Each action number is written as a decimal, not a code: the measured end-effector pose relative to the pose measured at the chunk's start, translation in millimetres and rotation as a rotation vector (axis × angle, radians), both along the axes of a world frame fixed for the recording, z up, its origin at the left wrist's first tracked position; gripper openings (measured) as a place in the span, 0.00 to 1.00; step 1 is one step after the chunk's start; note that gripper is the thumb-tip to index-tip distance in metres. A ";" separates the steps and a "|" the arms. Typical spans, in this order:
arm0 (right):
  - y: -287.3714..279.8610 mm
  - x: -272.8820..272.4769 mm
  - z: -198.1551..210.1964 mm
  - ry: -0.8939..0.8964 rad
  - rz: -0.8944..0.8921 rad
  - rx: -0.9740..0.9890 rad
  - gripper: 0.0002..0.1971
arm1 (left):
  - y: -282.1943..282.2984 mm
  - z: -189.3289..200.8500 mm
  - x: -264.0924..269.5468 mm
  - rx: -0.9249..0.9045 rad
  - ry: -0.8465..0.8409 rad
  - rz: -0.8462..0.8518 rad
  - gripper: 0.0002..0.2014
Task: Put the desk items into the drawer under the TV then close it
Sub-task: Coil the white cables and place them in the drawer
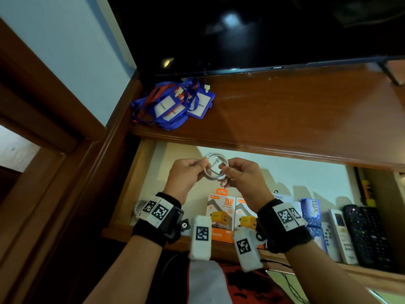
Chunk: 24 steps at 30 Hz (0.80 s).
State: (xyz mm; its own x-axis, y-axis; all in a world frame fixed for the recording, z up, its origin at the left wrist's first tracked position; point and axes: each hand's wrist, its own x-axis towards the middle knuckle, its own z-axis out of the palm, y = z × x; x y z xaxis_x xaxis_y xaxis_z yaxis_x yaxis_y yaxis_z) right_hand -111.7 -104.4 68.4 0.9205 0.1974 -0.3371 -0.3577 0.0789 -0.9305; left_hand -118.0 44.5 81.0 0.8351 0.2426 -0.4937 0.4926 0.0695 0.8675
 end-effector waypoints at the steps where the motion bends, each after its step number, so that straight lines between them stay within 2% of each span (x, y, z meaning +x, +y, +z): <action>1: 0.3 -0.6 -0.7 0.011 0.011 -0.001 0.05 | -0.1 0.3 -0.6 0.006 0.011 0.001 0.09; 3: 0.1 -0.9 -1.4 0.044 0.032 0.013 0.05 | -0.9 0.2 -1.6 -0.028 0.029 0.025 0.09; 9: -0.7 -1.4 -3.2 0.106 0.060 0.027 0.04 | -3.8 0.0 -3.1 -0.298 0.064 0.090 0.09; 13: 0.8 -1.3 -2.9 0.176 0.066 0.069 0.05 | -4.4 1.2 -5.7 -0.290 0.041 0.096 0.09; 17: 4.2 -3.1 -2.6 0.195 0.134 0.089 0.07 | -7.2 5.1 -4.7 -0.075 -0.056 0.039 0.08; 20: 5.5 -2.8 -0.1 0.191 0.115 0.105 0.09 | -4.1 9.0 -3.1 -0.164 -0.075 -0.067 0.09; 24: 7.0 -0.1 4.4 0.156 0.058 0.112 0.13 | -8.6 17.0 -4.5 -0.258 -0.045 -0.178 0.21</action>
